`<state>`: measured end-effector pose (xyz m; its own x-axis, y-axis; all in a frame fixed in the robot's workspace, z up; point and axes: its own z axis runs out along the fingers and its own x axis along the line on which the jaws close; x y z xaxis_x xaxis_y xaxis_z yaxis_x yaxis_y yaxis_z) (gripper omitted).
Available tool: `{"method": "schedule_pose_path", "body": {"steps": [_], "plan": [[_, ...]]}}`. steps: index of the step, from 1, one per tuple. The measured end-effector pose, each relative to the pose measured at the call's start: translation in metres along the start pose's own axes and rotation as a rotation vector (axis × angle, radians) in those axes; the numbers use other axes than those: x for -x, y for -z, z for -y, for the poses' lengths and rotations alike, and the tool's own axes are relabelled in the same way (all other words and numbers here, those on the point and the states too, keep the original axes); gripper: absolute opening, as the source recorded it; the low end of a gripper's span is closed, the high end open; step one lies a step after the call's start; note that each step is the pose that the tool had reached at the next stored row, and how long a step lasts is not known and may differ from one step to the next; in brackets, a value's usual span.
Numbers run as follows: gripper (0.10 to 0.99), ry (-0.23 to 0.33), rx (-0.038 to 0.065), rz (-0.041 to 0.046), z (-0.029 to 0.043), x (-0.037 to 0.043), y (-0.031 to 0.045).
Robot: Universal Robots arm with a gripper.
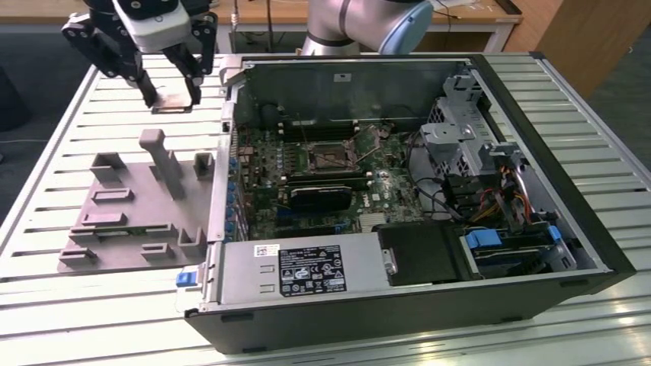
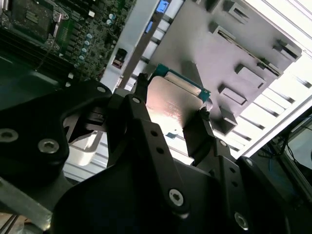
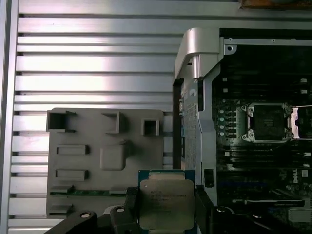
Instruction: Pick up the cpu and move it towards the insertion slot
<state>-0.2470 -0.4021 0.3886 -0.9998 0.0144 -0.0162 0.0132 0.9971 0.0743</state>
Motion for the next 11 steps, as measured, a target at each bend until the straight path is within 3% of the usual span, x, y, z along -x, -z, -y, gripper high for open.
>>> {"method": "schedule_pose_path", "body": {"steps": [11], "plan": [[0.541,0.000,0.000,-0.0010,-0.0006,0.0432,-0.0008]]}}
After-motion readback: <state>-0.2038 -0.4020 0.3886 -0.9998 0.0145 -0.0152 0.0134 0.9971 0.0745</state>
